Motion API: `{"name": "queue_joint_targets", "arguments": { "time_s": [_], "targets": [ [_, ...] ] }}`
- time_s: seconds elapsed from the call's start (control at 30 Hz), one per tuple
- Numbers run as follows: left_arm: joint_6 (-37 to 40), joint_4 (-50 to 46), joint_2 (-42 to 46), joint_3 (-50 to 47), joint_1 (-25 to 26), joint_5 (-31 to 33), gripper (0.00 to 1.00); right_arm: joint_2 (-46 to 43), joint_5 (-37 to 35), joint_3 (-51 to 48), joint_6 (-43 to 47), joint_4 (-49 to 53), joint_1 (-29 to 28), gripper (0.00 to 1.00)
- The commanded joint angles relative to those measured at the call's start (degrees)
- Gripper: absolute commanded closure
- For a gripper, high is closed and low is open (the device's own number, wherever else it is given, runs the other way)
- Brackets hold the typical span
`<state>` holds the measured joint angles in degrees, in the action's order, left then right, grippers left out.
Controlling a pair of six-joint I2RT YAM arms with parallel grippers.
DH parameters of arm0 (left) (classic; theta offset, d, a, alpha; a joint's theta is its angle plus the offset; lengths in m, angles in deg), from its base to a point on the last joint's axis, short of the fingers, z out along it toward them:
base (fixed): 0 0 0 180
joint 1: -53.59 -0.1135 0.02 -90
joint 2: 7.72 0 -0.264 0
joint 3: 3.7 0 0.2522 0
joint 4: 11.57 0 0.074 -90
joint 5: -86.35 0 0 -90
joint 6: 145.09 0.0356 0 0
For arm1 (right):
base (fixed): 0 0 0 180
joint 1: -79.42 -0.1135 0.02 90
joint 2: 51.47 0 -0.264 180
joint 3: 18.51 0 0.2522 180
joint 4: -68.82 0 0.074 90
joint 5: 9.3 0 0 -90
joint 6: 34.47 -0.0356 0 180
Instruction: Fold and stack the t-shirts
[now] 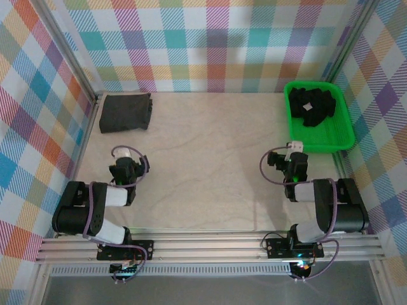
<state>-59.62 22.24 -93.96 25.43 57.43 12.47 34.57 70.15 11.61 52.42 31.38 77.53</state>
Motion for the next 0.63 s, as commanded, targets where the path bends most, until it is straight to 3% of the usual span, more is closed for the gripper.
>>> {"name": "queue_joint_targets", "arguments": {
  "time_s": [0.0, 0.03, 0.07, 0.1, 0.4, 0.5, 0.6],
  "targets": [
    [4.35, 4.92, -3.29, 6.39, 2.43, 0.73, 0.0, 0.92, 3.88, 1.87, 1.78, -4.88, -0.17, 0.0],
    [3.64, -3.15, -2.99, 8.7, 1.78, -0.66, 0.0, 1.52, 3.33, 4.12, 1.57, -2.1, -0.22, 0.0],
    [3.93, 5.55, -4.85, 6.59, 1.54, 0.62, 0.0, 2.89, 2.57, 6.25, 1.5, 0.08, -0.23, 0.0],
    [3.43, 0.01, -3.05, 7.96, 1.78, 0.97, 0.0, 1.82, 3.09, 6.68, 0.94, 3.05, 0.01, 0.0],
    [3.4, 0.64, -3.38, 7.63, 1.65, 0.48, 0.0, 1.98, 3.17, 5.71, 1.48, 0.7, -0.17, 0.0],
    [3.4, 0.82, -3.5, 7.58, 1.63, 0.57, 0.0, 2.2, 9.89, 7.16, 2.36, 3.26, 1.1, 0.0],
    [3.46, 0.72, -3.47, 7.56, 1.61, 0.5, 0.0, 1.9, 10.08, 6.72, 2.41, 2.84, 1.24, 0.0]
  ]
}}
